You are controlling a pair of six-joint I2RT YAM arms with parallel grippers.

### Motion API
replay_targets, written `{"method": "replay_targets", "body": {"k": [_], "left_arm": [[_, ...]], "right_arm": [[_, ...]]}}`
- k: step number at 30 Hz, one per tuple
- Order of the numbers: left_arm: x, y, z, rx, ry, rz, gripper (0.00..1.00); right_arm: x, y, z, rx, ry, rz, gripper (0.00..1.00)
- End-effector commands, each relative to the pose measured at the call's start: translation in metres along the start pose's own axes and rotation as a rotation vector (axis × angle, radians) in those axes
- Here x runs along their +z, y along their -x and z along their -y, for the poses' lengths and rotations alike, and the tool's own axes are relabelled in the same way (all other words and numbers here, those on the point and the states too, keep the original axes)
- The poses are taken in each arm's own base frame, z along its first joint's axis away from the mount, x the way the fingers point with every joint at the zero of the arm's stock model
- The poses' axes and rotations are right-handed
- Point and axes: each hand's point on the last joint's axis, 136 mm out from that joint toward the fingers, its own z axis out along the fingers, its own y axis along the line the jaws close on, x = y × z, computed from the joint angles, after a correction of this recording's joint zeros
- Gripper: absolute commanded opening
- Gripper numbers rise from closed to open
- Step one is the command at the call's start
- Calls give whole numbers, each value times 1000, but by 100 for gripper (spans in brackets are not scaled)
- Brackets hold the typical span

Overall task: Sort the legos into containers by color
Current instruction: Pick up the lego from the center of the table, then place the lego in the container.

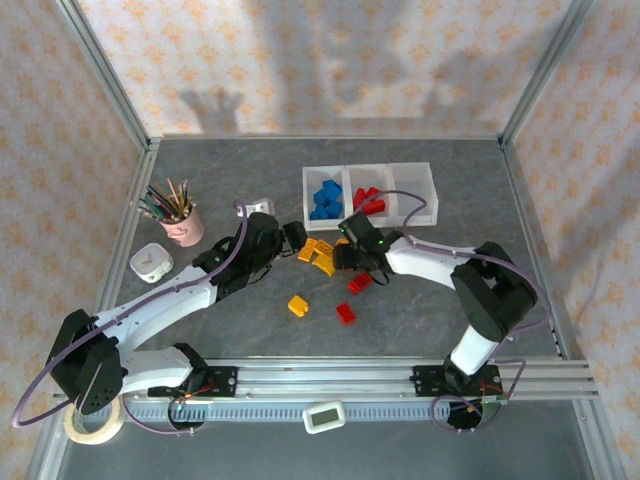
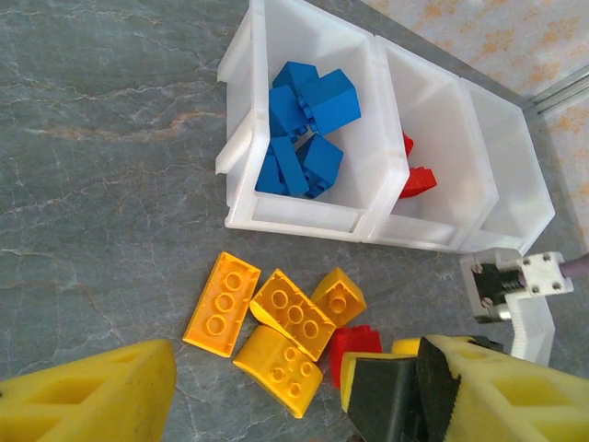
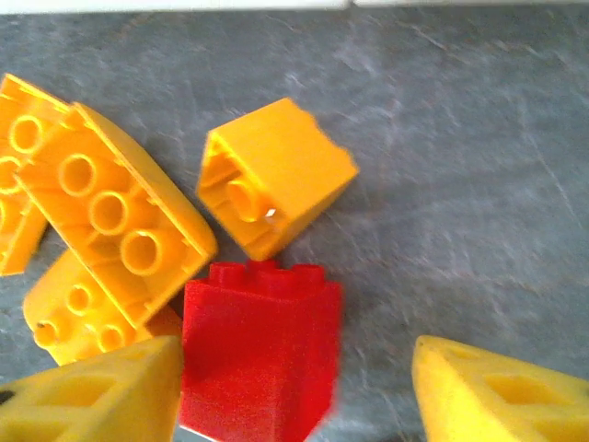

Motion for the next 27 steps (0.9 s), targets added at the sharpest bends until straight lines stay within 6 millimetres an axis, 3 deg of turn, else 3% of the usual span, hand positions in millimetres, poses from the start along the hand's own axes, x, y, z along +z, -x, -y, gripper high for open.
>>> {"method": "replay_targets", "body": {"k": [1, 9, 14, 17, 21, 27], "left_arm": [[-1, 6, -6, -7, 24, 20, 71], [3, 6, -2, -1, 20, 12, 71], [3, 7, 8, 4, -16, 2, 71], [3, 10, 18, 12, -50, -7, 71], [6, 19, 33, 20, -87, 3, 71], [17, 33, 50, 28, -104, 22, 72]], "right_arm": [[9, -2, 1, -11, -25, -16, 61], [7, 2, 1, -17, -26, -5, 42], [-11, 17, 4, -26, -60, 38, 36], [-35, 39, 5, -18, -76, 105, 34], [-57, 76, 25, 31, -125, 176, 34], [-55, 141, 57, 101, -175, 259, 33]]}}
